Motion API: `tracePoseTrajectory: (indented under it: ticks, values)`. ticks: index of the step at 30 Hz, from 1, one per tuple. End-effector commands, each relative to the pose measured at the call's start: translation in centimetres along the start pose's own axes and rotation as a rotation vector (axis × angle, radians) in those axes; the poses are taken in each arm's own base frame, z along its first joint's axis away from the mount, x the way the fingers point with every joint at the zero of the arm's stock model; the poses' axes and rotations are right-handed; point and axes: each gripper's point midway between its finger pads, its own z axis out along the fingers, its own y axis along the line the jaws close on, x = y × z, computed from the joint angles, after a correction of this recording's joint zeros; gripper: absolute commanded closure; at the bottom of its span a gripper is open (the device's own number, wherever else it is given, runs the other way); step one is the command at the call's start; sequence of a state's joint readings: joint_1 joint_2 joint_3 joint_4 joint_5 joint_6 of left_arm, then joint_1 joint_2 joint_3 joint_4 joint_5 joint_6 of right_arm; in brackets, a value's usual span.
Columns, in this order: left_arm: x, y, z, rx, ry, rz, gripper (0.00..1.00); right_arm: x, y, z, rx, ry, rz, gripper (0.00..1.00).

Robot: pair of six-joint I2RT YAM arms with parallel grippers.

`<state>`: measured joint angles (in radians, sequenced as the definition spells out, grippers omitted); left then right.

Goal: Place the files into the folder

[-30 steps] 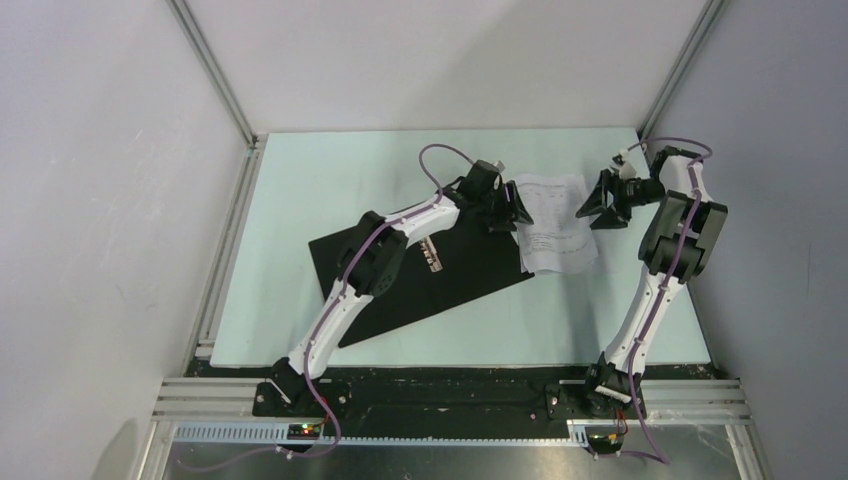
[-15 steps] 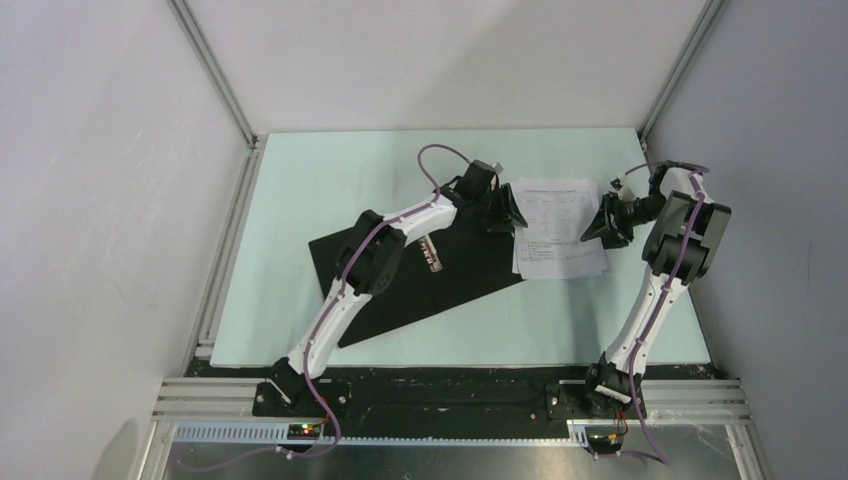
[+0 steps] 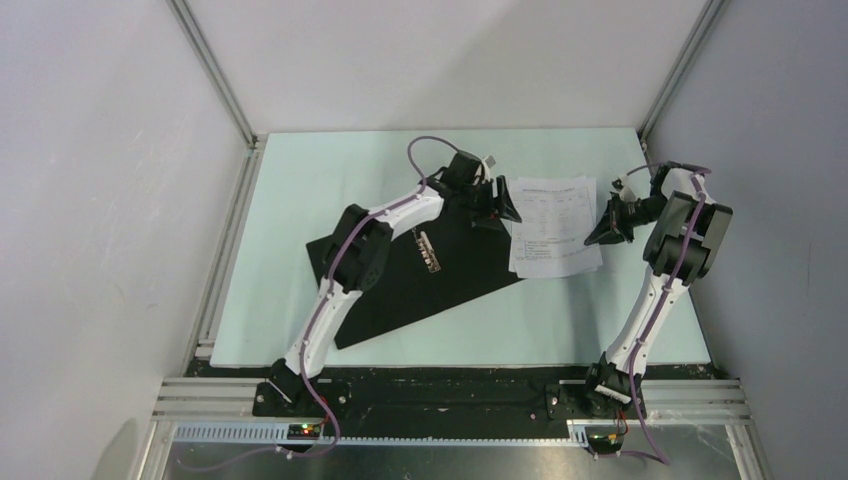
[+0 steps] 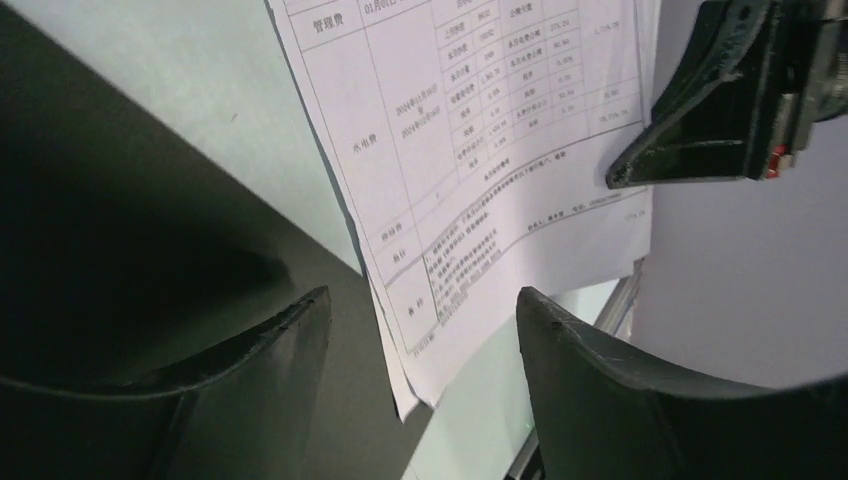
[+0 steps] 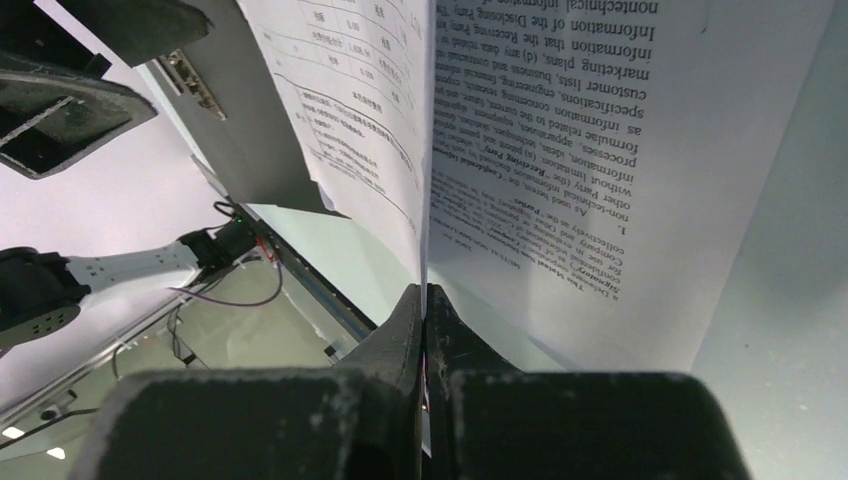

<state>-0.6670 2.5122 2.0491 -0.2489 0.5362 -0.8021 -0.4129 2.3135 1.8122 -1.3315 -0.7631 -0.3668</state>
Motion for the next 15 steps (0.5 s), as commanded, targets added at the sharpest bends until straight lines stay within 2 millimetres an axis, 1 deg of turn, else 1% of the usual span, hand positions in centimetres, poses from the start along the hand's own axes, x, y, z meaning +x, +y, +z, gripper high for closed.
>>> tracePoseTrajectory:
  ticks: [1, 2, 3, 4, 5, 6, 7, 8, 10, 12, 14, 15]
  values:
    - [-0.5, -5.6, -5.4, 0.141, 0.029, 0.104, 0.27, 0.3, 2.1, -0.9, -0.113, -0.02, 0.039, 1.0]
    - [0.2, -5.9, -5.6, 0.157, 0.055, 0.089, 0.27, 0.3, 2.6, -1.1, -0.149, -0.026, 0.049, 1.0]
    - [1.6, -5.5, -5.6, 0.172, 0.107, 0.065, 0.27, 0.3, 2.8, -1.2, -0.167, -0.032, 0.057, 1.0]
    - [2.3, -5.8, -6.0, 0.19, 0.135, 0.053, 0.27, 0.3, 3.2, -1.2, -0.203, -0.037, 0.073, 1.0]
    - [3.4, -5.0, -5.9, 0.183, 0.161, 0.033, 0.27, 0.3, 3.3, -1.3, -0.221, -0.043, 0.085, 1.0]
    - [3.8, -5.5, -6.5, 0.202, 0.178, 0.032, 0.27, 0.4, 3.4, -1.1, -0.248, -0.043, 0.114, 1.0]
    - [4.6, -4.9, -6.5, 0.199, 0.196, 0.02, 0.27, 0.4, 3.3, -1.0, -0.257, -0.043, 0.134, 1.0]
    - [5.1, -5.0, -6.9, 0.213, 0.209, 0.02, 0.27, 0.6, 3.3, -0.7, -0.274, -0.036, 0.165, 1.0]
    - [5.5, -5.8, -7.5, 0.249, 0.228, 0.031, 0.27, 0.9, 3.1, -0.3, -0.288, -0.025, 0.201, 1.0]
    - [6.6, -6.5, -7.7, 0.284, 0.265, 0.038, 0.27, 1.1, 2.9, 0.1, -0.294, -0.015, 0.237, 1.0]
    - [7.8, -6.9, -7.5, 0.296, 0.296, 0.045, 0.28, 1.2, 2.6, 0.3, -0.304, -0.011, 0.264, 1.0]
    - [8.4, -6.6, -7.3, 0.291, 0.308, 0.037, 0.27, 1.2, 2.4, 0.4, -0.307, -0.01, 0.281, 1.0]
